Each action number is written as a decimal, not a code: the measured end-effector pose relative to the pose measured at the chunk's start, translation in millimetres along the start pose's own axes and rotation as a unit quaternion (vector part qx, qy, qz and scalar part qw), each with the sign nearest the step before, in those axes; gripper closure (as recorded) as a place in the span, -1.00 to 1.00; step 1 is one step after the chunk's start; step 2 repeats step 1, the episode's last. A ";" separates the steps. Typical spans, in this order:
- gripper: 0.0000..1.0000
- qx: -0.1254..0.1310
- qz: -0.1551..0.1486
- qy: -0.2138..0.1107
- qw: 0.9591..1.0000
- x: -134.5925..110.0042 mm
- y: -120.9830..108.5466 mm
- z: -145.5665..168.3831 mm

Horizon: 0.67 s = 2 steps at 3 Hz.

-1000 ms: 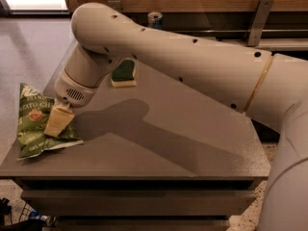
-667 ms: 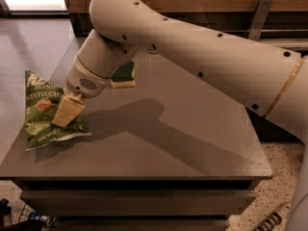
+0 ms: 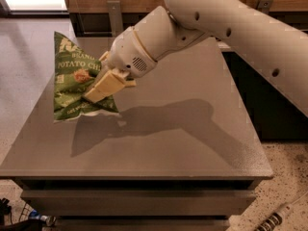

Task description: Pick green jalapeno chip bag

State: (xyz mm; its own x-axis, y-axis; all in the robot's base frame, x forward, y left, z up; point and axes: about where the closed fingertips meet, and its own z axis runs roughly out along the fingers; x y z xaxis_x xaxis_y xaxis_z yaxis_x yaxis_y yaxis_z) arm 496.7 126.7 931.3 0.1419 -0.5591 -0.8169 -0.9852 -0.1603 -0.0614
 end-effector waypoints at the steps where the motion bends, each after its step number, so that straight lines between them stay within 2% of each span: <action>1: 1.00 0.025 -0.015 -0.034 0.999 0.9 0.0 -34.2; 2: 1.00 0.025 -0.015 -0.034 0.999 0.9 0.0 -34.2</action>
Offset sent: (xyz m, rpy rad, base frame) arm 0.0000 0.0000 0.0000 0.0000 0.0000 0.0000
